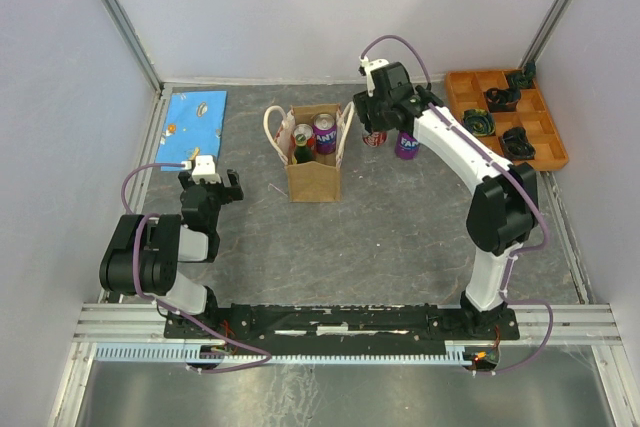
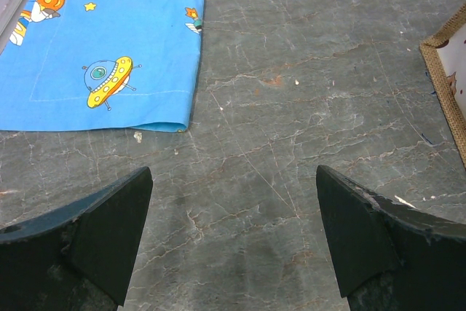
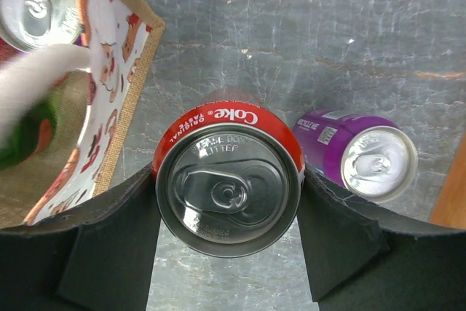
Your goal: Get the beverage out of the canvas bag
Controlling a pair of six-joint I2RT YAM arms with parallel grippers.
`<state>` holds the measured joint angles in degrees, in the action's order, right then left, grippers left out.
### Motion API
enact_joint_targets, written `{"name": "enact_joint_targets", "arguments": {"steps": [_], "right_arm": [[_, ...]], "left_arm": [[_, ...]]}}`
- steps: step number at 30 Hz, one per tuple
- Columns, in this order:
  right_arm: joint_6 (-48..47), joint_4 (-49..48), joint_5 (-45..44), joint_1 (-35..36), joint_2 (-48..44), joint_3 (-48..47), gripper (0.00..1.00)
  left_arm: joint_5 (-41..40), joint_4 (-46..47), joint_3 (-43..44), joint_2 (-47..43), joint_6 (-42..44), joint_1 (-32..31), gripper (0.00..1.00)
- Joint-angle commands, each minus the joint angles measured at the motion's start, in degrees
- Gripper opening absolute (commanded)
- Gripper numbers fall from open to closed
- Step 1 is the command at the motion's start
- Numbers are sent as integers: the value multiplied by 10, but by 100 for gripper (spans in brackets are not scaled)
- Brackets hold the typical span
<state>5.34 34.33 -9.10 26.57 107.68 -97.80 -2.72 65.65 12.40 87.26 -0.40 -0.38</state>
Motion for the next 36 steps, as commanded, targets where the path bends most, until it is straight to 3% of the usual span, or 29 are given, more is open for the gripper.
{"name": "enact_joint_targets", "arguments": {"steps": [1,18,22,26,30,36], "right_arm": [[8,-60,-3,0,17,-1,0],[37,-104,-23,-7,82,15,1],[45,-99,-25,-9,85,14,18],[49,-87,-32,-9,80,13,61],[46,-82,-38,-10,79,13,96],[41,-81,-40,-9,73,-3,99]], "left_arm": [[-1,17,12,-1,-5,0,99],[-1,17,13,-1,-5,0,99],[-1,16,12,-1,-5,0,99],[-1,17,12,-1,-5,0,99],[-1,16,12,-2,-5,0,99],[-1,17,13,-1,-5,0,99]]}}
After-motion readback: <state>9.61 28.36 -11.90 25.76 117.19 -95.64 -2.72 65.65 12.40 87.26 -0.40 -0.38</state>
